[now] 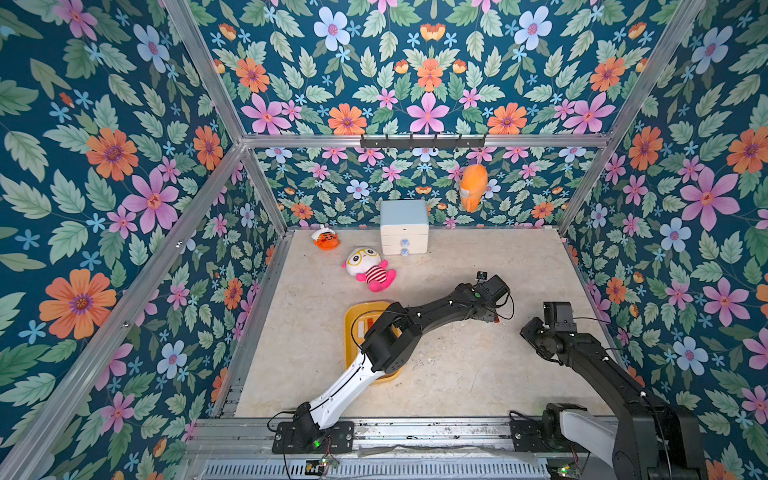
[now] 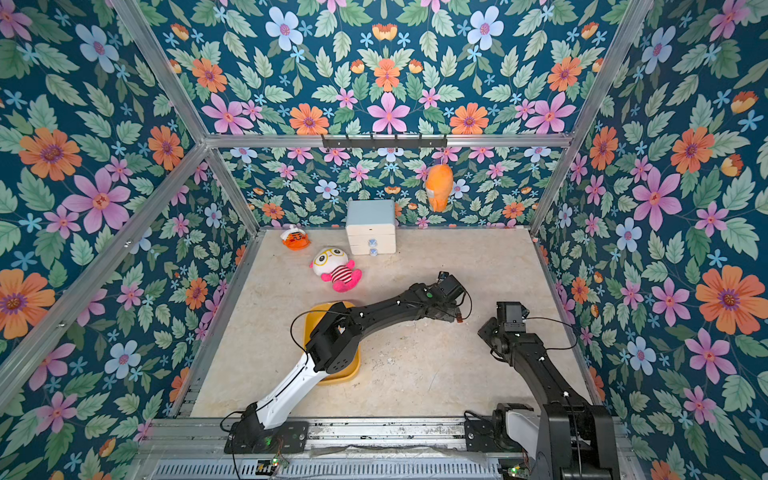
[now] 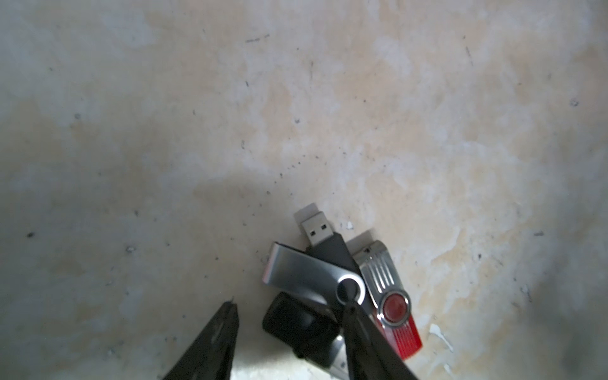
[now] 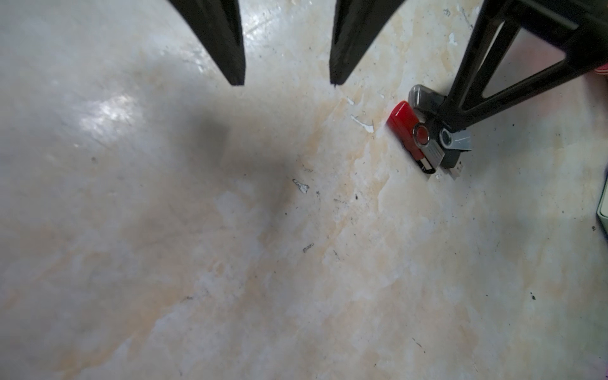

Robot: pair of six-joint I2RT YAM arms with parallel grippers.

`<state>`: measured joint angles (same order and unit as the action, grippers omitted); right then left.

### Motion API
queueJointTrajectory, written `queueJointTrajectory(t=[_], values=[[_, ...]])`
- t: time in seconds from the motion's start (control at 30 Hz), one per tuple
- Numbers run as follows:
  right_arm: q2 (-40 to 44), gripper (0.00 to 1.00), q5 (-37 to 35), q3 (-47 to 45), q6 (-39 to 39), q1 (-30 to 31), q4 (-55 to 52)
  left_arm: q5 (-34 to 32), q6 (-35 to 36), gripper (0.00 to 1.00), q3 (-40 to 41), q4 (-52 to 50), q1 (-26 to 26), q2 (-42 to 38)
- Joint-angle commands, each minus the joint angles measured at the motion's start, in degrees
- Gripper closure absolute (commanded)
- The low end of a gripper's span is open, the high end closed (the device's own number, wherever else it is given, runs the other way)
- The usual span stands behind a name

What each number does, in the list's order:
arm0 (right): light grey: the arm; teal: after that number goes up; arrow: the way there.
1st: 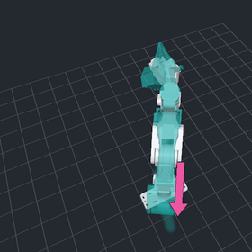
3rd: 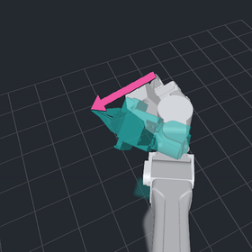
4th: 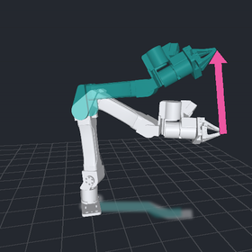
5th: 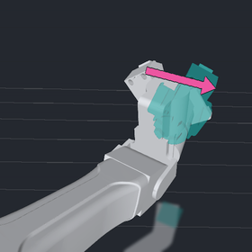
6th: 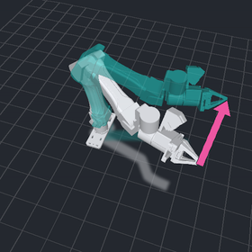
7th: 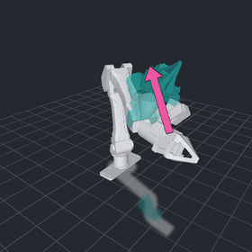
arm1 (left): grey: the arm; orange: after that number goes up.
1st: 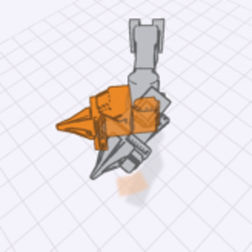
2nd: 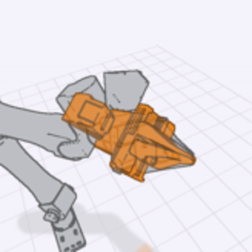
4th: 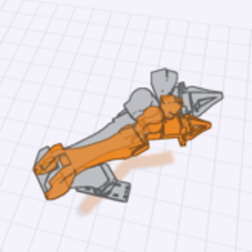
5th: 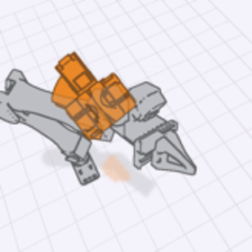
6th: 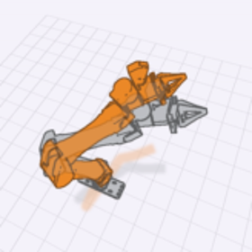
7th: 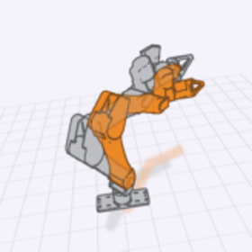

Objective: Put the usb flash drive into the storage box
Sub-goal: Pick up the USB flash from the center of the board.

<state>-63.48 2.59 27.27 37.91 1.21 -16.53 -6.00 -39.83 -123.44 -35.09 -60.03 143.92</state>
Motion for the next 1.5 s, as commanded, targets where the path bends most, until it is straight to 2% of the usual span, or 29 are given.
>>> queueJointTrajectory(t=[0.0, 0.23, 0.43, 0.6, 0.73, 0.93, 1.27, 1.47], values=[[0.0, 0.52, -0.3, 0.2, -0.2, 0.0, 0.6, 1.7, 2.4, 0.46, 0.5, -6.9, -0.1, 0.8], [0.2, 0.52, -0.3, 0.1, -0.3, 0.0, 0.6, 2.7, 6.2, 0.51, 1.1, -11.4, -0.1, 1.2], [0.0, 0.52, -0.2, 0.1, -0.2, 0.0, 0.7, 2.9, 7.7, 0.56, 5.7, -11.5, -0.1, -1.7], [-0.3, 0.52, 0.0, 0.3, -0.3, 0.0, 0.7, 7.2, 9.7, 0.58, 8.6, -9.3, -0.2, -3.3], [-0.1, 0.52, 0.0, 0.2, -0.3, 0.0, 0.8, 12.1, 12.8, 0.52, 10.8, -5.7, -0.6, -4.8], [-0.1, 0.52, 0.0, 0.2, -0.3, 0.0, 0.8, 11.6, 12.5, 0.46, 10.6, -3.1, -0.7, -6.1], [-0.3, 0.52, 0.0, 0.2, -0.3, 0.0, 0.8, 11.8, 5.8, 0.45, 14.3, 3.7, -1.1, -10.7], [-0.2, 0.52, 0.0, 0.2, -0.3, -0.1, 0.8, 11.4, 3.5, 0.39, 11.4, 4.2, -2.1, -8.6]])
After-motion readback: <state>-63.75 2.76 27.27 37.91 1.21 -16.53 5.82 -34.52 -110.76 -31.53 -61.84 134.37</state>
